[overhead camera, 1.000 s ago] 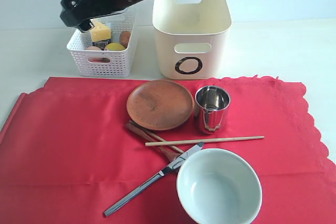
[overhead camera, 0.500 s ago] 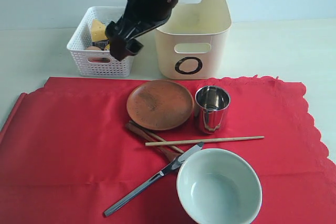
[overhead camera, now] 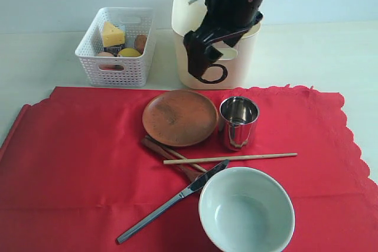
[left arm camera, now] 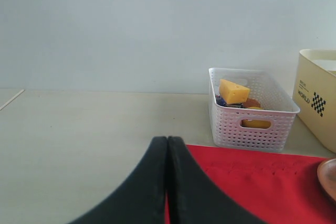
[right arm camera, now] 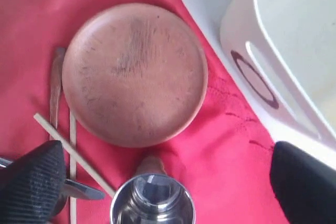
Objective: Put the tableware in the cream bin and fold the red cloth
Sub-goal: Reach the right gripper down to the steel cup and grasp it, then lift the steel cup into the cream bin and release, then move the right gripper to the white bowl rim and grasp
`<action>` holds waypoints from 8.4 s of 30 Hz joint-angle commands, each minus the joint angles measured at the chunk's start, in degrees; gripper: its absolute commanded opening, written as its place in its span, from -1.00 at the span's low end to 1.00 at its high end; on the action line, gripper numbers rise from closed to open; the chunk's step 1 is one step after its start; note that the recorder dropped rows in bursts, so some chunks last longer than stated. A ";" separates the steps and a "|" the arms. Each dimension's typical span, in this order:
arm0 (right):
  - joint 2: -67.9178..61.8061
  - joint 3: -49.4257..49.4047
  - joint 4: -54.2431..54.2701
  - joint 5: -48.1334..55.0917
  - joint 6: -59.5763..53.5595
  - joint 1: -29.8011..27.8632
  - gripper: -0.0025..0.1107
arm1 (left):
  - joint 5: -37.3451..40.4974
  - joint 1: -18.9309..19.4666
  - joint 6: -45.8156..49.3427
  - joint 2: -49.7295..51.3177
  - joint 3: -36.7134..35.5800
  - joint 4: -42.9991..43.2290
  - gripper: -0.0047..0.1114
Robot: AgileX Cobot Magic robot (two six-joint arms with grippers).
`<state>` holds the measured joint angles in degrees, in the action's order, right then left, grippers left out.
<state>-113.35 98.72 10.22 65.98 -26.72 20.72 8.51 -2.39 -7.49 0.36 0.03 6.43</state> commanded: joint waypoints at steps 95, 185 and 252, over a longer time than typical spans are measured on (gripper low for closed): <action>1.47 -7.29 28.26 -31.14 5.28 -1.17 -0.96 | -0.26 0.12 -0.15 -0.36 -0.03 -0.06 -0.90; -4.72 -4.33 4.01 -47.32 11.71 -4.38 0.49 | -0.26 0.12 -0.01 -0.36 -0.03 -0.06 -0.90; -1.82 -28.51 3.79 -0.43 -31.60 -0.68 -0.96 | -0.26 0.12 -0.04 -0.36 -0.03 -0.06 -0.90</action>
<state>-115.30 69.58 15.70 65.08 -57.69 19.92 8.51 -2.39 -7.49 0.36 0.03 6.43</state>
